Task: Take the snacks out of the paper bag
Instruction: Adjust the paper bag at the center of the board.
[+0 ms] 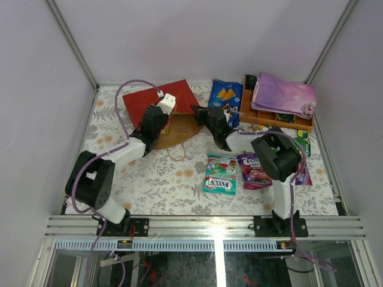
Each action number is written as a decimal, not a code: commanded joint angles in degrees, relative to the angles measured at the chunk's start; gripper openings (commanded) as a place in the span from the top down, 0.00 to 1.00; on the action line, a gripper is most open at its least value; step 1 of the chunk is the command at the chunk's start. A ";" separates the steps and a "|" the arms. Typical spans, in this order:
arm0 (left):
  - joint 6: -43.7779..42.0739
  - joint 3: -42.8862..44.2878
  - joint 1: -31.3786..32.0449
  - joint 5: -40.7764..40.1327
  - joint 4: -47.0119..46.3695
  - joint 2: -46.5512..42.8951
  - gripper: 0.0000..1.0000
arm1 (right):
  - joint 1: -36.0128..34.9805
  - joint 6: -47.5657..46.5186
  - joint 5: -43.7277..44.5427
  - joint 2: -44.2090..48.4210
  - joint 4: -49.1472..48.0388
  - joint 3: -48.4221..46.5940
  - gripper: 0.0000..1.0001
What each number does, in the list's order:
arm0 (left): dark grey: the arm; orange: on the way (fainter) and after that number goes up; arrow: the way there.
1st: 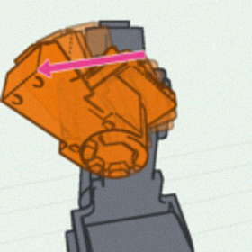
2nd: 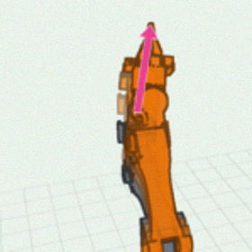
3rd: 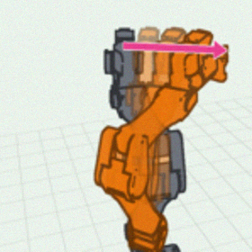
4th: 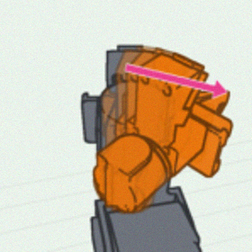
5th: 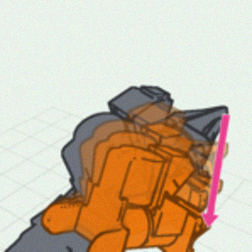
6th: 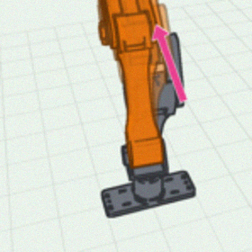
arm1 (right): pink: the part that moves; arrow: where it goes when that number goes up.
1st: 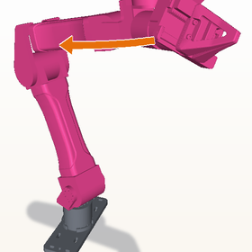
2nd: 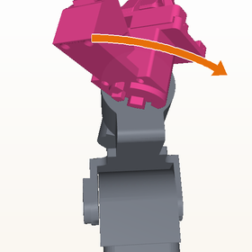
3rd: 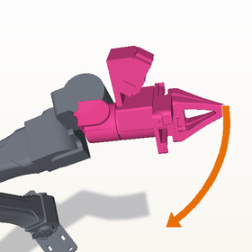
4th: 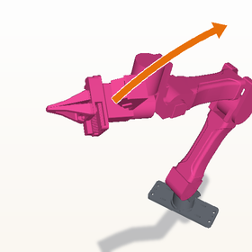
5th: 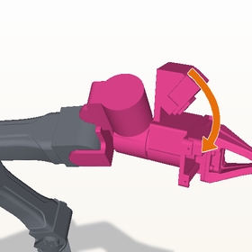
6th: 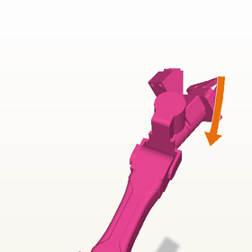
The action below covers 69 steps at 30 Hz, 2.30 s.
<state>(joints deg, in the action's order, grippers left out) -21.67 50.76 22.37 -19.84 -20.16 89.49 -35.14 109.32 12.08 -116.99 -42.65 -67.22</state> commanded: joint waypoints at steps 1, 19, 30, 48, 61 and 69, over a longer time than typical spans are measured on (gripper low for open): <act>-5.56 1.22 -4.27 0.83 -12.10 4.14 0.94 | -1.92 -1.29 7.11 4.75 2.30 0.33 1.00; -5.29 -0.73 -7.59 -1.89 -17.99 -3.03 0.03 | -4.37 -10.27 -5.54 11.94 4.05 1.79 0.01; 23.92 -7.74 -7.60 -0.34 -6.63 -30.48 0.00 | -4.86 -72.57 -7.45 24.52 20.21 -13.38 0.01; 73.31 -35.44 -6.90 21.09 -16.44 -42.00 0.00 | -4.99 -173.69 -29.29 17.42 33.00 -11.68 0.00; 74.25 -35.13 -7.19 25.45 -17.99 -31.43 0.00 | -5.03 -184.83 -29.33 1.44 18.83 -18.58 0.01; 73.18 -34.35 -12.13 27.57 -15.12 -31.23 0.00 | -5.03 -187.65 -27.12 -8.23 18.73 -27.03 0.12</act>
<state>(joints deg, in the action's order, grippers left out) 52.27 14.57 12.80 5.89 -35.03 59.75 -39.88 -73.52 -16.97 -122.85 -19.66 -89.27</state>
